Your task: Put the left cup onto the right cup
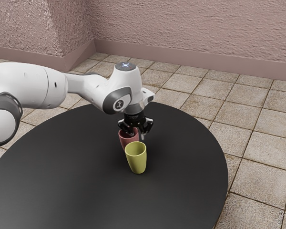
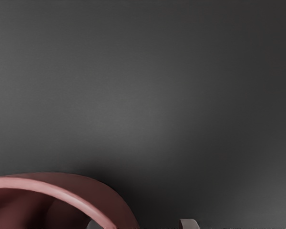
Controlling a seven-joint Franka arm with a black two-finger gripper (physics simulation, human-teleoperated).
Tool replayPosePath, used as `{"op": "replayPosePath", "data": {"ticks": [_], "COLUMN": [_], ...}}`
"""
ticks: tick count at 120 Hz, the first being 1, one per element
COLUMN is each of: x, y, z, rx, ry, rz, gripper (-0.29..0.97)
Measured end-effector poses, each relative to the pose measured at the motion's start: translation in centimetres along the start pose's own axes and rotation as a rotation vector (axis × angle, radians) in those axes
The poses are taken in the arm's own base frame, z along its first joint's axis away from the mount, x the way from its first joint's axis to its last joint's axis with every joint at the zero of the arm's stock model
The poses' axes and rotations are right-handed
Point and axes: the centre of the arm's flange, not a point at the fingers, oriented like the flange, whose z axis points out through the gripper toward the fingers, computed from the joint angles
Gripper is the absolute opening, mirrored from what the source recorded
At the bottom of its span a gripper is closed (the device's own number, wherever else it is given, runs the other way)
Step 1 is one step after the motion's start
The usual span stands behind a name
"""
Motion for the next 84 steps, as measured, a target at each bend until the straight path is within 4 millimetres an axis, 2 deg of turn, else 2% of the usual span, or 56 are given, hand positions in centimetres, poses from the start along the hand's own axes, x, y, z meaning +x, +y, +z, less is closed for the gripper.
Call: {"op": "replayPosePath", "data": {"ticks": [27,53,84], "x": [-0.03,-0.07,-0.08], "y": [-0.07,-0.10,0.02], "z": [0.23,0.41,-0.53], "rx": [0.001,0.005,0.008], "ry": [-0.003,-0.004,0.006], "rz": [-0.001,-0.003,-0.004], "gripper": [-0.04,-0.11,-0.10]}}
